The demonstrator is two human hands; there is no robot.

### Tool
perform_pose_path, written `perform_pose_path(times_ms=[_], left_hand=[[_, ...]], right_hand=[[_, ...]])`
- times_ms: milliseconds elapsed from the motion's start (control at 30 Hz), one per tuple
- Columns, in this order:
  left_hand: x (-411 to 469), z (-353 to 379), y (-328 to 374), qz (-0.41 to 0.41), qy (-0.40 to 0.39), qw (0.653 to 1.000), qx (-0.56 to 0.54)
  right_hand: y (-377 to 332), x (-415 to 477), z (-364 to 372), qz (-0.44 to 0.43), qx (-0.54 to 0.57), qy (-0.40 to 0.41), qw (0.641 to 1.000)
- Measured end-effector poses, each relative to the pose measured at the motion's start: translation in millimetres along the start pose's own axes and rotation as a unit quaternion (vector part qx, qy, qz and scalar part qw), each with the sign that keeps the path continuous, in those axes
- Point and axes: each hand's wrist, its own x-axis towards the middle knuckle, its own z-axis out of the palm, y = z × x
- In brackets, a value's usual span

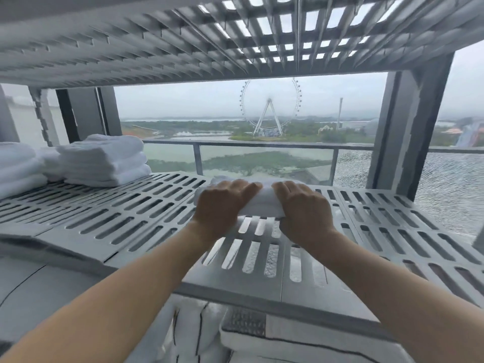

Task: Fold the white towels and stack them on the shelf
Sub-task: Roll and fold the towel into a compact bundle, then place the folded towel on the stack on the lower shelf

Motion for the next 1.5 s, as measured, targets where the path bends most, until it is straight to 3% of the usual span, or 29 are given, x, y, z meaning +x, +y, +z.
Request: perform_pose_path(times_ms=[433,900,1100,1500], left_hand=[[-121,-119,-122,-0.058,0.075,0.991,0.096],[-298,-219,-254,-0.2,0.022,0.956,0.213],[-346,-232,-308,-0.231,0.007,0.936,0.266],[-314,-187,-453,-0.204,0.031,0.944,0.259]], right_hand=[[-166,19,-75,-0.091,0.139,0.148,0.975],[-406,39,-99,-0.243,0.265,0.122,0.925],[-490,56,-92,-0.294,0.323,0.096,0.895],[-569,175,-42,-0.275,0.32,0.115,0.899]])
